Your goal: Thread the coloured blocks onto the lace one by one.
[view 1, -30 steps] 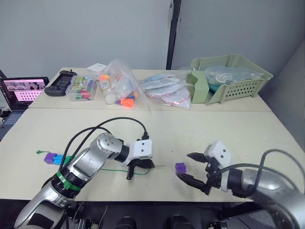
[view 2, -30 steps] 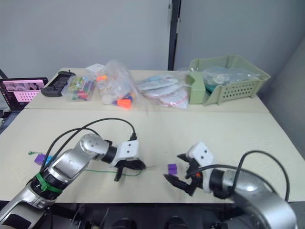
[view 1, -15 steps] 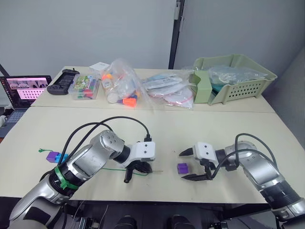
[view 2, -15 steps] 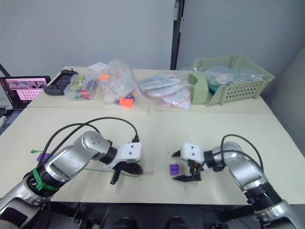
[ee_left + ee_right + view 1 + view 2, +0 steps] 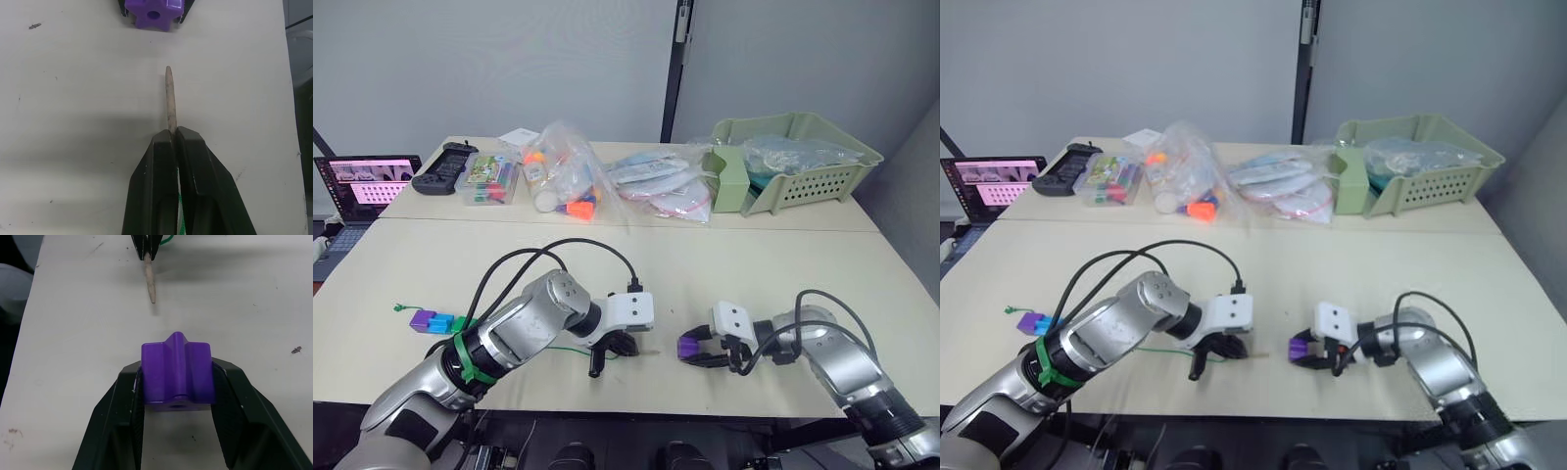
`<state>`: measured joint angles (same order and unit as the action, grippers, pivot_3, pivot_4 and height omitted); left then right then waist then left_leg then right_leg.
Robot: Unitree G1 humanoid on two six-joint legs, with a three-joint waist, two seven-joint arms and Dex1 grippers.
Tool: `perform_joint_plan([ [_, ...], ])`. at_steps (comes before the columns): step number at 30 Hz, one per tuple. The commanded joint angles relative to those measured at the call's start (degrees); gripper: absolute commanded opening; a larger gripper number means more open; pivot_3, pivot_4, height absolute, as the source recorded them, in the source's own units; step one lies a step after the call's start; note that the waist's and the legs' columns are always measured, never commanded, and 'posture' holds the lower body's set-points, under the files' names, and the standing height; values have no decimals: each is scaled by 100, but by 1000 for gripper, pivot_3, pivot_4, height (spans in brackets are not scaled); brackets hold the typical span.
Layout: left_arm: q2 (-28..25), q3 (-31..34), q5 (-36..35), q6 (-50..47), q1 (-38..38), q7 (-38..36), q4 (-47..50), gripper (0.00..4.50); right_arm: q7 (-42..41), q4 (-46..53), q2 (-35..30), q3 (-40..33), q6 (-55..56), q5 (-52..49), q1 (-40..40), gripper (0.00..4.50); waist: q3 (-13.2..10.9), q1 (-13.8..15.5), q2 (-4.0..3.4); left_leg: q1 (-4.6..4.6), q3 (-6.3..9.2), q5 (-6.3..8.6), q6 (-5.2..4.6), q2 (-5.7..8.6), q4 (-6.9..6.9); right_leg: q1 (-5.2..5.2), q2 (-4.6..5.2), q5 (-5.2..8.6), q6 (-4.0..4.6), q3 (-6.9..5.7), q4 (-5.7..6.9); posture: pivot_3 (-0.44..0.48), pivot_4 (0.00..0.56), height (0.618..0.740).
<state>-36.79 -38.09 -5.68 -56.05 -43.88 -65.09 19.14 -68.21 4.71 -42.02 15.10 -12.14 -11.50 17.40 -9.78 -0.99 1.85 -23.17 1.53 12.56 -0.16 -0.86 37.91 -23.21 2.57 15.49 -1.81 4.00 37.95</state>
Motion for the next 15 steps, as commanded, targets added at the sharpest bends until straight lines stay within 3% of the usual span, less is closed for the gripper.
perform_joint_plan([
  [1, 51, -112, 119, 61, -186, 113, 45, 0, 218, 558, 87, 0, -307, -26, -142, 1365, 0, -3, 0, 0, 0, 0, 0, 0, 0, 0, 0, 0, 0, 0, 0, 0, 150, 740],
  [15, 204, -667, 228, -500, -833, 190, 59, 0, 591, 1052, 121, 132, -963, 85, -281, 1365, 0, 11, 0, -2, -1, 0, 0, 2, 3, 0, -1, 1, -1, 0, 0, 0, 150, 740],
])
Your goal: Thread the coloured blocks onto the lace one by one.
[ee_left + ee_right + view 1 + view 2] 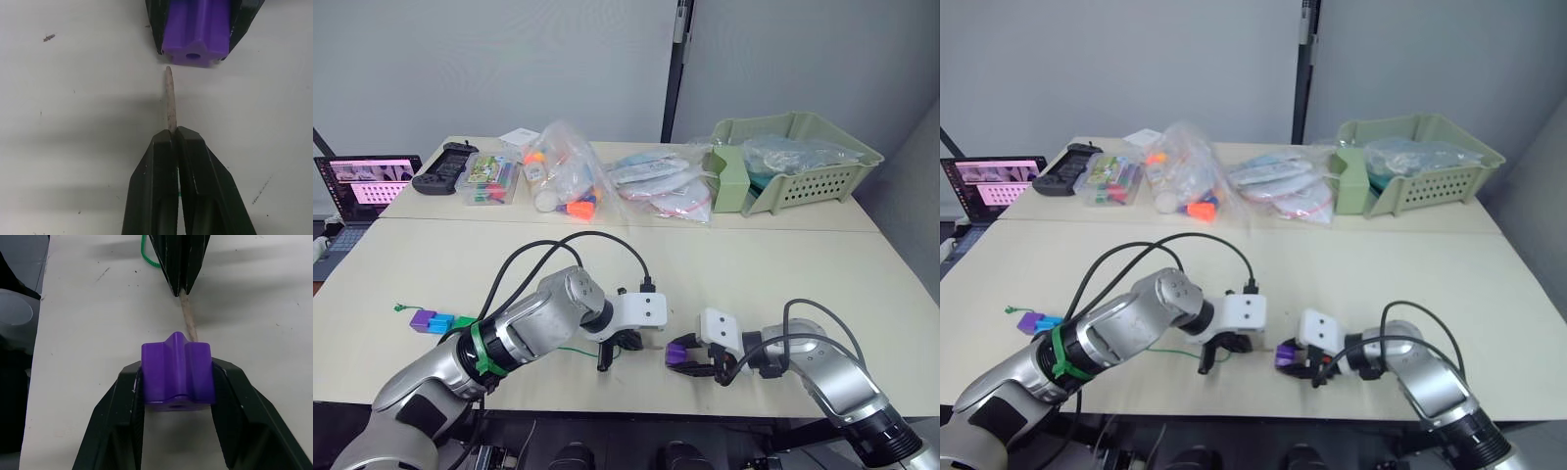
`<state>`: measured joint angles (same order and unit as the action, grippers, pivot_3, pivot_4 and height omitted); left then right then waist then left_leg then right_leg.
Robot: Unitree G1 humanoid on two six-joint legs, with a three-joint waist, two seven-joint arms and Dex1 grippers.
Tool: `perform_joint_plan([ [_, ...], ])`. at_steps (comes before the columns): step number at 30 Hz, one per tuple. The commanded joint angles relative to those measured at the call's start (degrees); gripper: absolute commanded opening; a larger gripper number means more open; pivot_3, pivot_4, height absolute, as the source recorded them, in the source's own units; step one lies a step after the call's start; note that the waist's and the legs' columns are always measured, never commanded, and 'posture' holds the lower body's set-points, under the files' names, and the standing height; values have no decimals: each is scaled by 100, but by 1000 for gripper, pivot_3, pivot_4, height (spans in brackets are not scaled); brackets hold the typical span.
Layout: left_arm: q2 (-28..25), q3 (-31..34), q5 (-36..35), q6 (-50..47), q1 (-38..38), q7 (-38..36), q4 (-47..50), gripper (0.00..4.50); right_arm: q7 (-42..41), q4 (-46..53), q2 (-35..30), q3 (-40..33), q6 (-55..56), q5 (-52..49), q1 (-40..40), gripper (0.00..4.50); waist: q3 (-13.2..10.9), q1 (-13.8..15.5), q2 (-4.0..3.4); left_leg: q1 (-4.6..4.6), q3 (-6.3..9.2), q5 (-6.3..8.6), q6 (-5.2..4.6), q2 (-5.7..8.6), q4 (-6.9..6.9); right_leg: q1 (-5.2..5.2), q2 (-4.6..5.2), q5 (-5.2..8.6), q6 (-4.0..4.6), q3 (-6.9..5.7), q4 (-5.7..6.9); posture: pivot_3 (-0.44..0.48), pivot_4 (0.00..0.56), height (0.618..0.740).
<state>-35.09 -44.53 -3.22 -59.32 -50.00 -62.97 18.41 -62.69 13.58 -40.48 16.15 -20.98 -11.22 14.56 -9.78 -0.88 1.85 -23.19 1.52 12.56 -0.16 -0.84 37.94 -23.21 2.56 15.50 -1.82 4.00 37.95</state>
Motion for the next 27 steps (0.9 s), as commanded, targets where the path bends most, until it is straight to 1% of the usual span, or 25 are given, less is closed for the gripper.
perform_joint_plan([
  [1, 37, -24, -51, -234, -257, -40, 129, 0, 48, 169, -32, 31, -94, 58, 3, 1365, 0, -1, 0, 0, 0, 0, 0, 0, 0, 0, 0, 0, 0, 0, 0, 0, 150, 740],
  [7, -35, -177, -141, -567, -449, -125, 162, 0, 134, 163, 1, 38, -169, 127, 7, 1365, 0, -6, 0, 1, 0, 0, 0, 0, 0, 0, -1, 0, -1, 0, 0, 0, 150, 740],
  [12, -63, -180, -310, -728, -557, -162, 205, 0, 181, 144, 8, 32, -167, 148, 10, 1365, 0, -9, 0, 2, 0, 0, 0, -1, 1, 0, -1, 0, -1, 0, 2, 0, 150, 740],
  [20, 4, -182, -619, -948, -578, -150, 211, 0, 240, 233, 60, 56, -262, 141, 44, 1365, 0, -17, 0, 3, 0, 0, 0, -2, 1, 0, -2, 0, 0, 0, 4, 0, 150, 740],
  [27, 99, -222, -674, -949, -596, -1, 167, 0, 248, 314, 50, 52, -314, 116, 31, 1365, 0, -15, 0, 2, 0, 0, 0, -2, 2, 0, -2, 0, 0, 1, 4, 0, 150, 740],
])
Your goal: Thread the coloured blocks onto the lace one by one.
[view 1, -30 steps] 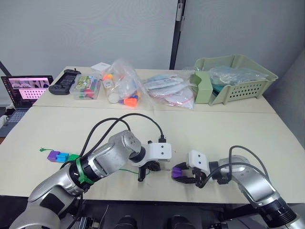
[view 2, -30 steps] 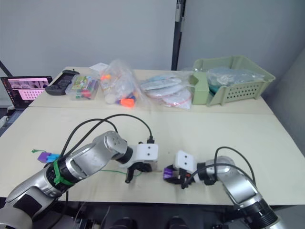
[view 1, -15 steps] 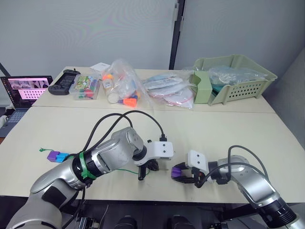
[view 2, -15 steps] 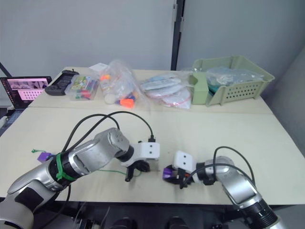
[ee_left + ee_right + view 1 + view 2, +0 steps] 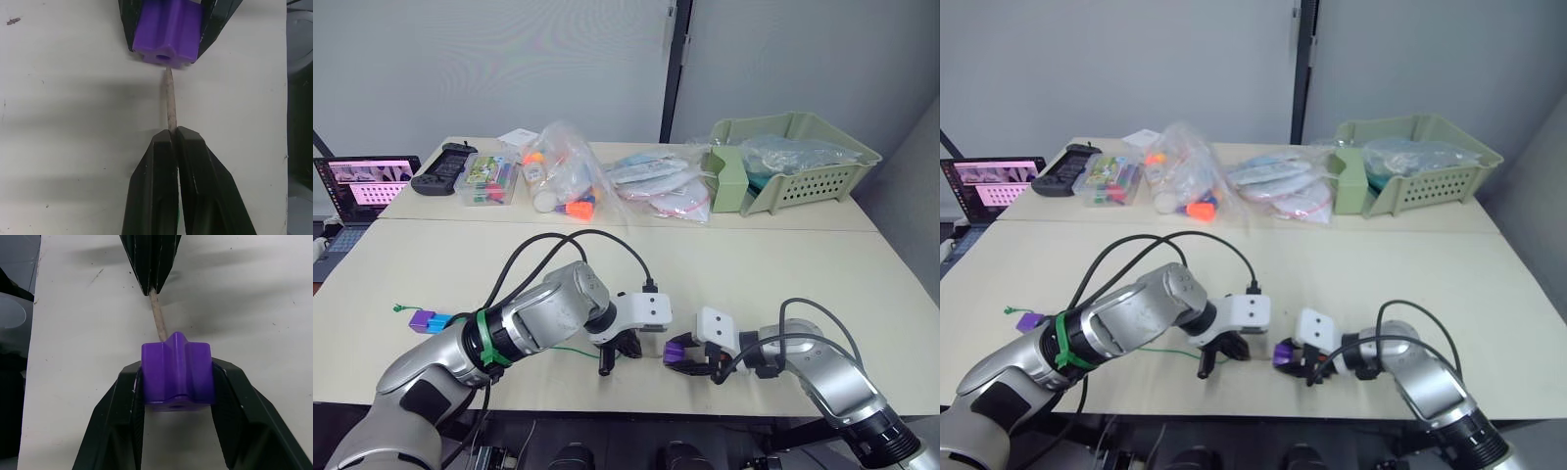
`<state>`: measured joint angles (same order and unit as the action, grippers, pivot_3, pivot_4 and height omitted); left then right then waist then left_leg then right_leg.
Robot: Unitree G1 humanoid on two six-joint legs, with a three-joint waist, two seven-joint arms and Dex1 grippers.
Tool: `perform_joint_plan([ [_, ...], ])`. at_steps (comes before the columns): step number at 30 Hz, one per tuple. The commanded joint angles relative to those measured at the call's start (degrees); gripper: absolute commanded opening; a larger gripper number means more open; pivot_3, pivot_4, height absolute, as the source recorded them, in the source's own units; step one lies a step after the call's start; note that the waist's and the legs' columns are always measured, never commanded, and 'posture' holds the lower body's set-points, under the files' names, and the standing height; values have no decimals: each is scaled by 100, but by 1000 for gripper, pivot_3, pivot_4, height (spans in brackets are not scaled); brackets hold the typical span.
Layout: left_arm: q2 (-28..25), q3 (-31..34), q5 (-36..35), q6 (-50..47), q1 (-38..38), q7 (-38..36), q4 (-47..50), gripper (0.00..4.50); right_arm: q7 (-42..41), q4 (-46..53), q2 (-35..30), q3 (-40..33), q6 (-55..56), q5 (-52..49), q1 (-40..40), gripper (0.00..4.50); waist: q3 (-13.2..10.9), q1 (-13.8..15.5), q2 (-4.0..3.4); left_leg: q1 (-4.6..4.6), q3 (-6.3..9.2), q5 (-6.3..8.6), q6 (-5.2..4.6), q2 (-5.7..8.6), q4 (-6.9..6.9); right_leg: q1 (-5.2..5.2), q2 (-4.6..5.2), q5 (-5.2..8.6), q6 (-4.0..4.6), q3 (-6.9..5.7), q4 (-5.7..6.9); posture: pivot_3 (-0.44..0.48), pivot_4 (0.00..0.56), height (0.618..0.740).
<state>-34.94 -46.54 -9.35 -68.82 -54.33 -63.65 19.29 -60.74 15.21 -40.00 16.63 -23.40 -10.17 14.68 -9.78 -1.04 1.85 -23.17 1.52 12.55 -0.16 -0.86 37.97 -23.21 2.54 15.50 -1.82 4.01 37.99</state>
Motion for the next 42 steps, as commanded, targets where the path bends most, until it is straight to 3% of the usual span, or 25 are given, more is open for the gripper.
perform_joint_plan([
  [1, 122, -21, -56, 6, -163, 97, 61, 0, 51, 178, -3, 2, -90, 3, 12, 1365, 0, 3, 0, 0, 0, 0, 0, 0, 0, 0, 0, 0, 0, 0, 0, 0, 150, 740],
  [16, 272, -45, -62, 104, -164, 287, -33, 0, 56, 300, -31, 88, -170, 35, -43, 1365, 0, 7, 0, -1, 0, 0, 0, 1, 1, 0, 0, 0, 0, 0, 0, 0, 150, 740],
  [29, 638, 392, -300, 232, 170, 581, -124, 0, 95, 422, -77, 111, -239, 19, -108, 1365, 0, 34, 0, -8, 1, 0, 0, 4, 12, 1, 4, 0, 0, -1, -1, 0, 150, 740],
  [37, -244, 353, -325, 472, 261, 298, 51, 0, 20, 378, -364, 40, -248, 42, -265, 1365, 0, 18, -1, -4, 2, 0, 0, 1, 11, 1, 2, 0, 0, -2, 1, 0, 150, 740],
  [42, -380, 396, -361, 522, 259, 257, 100, 0, -20, 370, -488, 45, -220, 33, -319, 1365, 0, 78, 0, -6, 2, 0, 0, 7, 15, 8, 7, 1, -2, -3, -4, 0, 150, 740],
])
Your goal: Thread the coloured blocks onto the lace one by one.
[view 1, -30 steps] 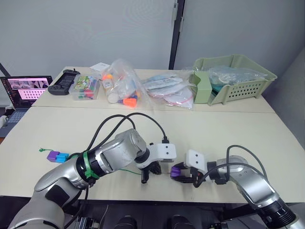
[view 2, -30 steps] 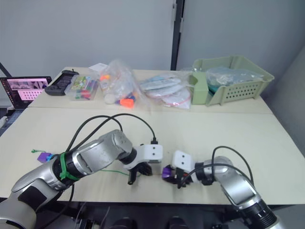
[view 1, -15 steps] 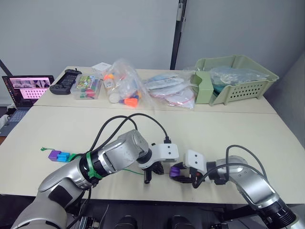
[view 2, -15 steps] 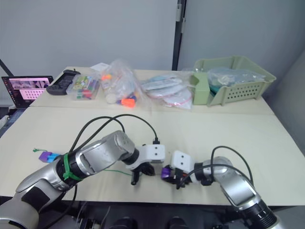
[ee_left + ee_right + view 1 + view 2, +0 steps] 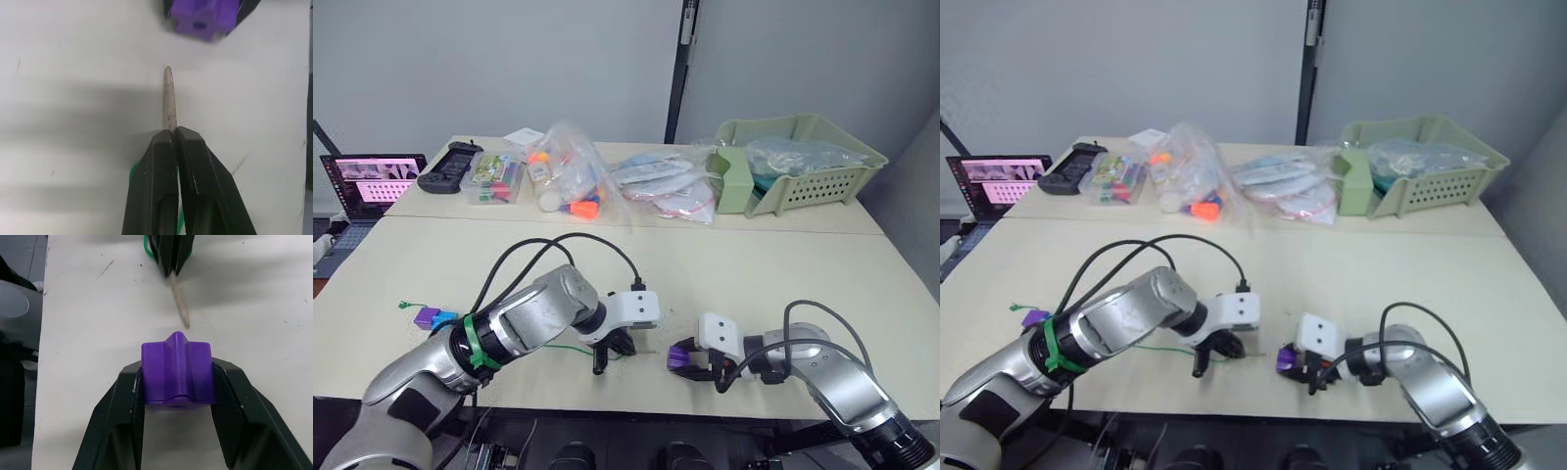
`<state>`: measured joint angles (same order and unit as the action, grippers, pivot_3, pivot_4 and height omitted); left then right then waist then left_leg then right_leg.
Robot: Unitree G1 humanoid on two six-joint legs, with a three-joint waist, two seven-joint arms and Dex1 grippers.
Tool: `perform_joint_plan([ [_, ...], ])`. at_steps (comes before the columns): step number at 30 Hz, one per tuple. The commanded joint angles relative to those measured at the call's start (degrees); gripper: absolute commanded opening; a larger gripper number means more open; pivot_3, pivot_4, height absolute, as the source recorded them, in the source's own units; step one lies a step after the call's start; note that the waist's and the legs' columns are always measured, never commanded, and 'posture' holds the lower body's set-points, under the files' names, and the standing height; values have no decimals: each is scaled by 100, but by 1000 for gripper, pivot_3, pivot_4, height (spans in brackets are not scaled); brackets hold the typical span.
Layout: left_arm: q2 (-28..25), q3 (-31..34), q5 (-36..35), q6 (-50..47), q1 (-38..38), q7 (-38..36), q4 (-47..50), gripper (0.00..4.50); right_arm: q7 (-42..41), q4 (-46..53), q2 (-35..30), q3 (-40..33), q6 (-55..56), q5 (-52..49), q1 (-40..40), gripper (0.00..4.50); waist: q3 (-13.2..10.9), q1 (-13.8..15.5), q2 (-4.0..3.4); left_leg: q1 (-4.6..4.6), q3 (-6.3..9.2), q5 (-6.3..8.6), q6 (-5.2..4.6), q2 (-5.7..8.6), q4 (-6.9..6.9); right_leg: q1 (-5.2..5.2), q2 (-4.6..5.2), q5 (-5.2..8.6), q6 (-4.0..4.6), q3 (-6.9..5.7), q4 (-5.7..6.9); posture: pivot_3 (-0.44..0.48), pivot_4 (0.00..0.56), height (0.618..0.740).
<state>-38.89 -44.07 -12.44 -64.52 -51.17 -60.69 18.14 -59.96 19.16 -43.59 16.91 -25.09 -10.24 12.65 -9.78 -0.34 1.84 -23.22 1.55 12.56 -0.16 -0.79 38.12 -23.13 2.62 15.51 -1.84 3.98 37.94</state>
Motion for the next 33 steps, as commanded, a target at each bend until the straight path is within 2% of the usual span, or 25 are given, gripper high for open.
perform_joint_plan([
  [1, 18, 149, -56, 71, -55, -33, 240, 0, -94, -22, -130, 37, -56, 49, -104, 1365, 0, 11, 0, -1, 0, 0, 0, 0, 3, 0, 0, 0, -1, 0, -1, 0, 150, 740],
  [15, 336, -93, -212, -532, -324, 38, 224, 0, -90, -15, -151, 168, -83, 130, -2, 1365, 0, 2, 0, -2, 0, 0, 0, -1, 4, 0, -1, 0, -1, 0, 1, 0, 150, 740],
  [33, 639, -169, -248, -515, -467, 185, 93, 0, 1, 181, -72, 314, -242, 144, 65, 1365, 0, -42, 0, 0, 0, 0, 0, -4, 4, -2, -4, 0, -1, 0, 3, 0, 150, 740],
])
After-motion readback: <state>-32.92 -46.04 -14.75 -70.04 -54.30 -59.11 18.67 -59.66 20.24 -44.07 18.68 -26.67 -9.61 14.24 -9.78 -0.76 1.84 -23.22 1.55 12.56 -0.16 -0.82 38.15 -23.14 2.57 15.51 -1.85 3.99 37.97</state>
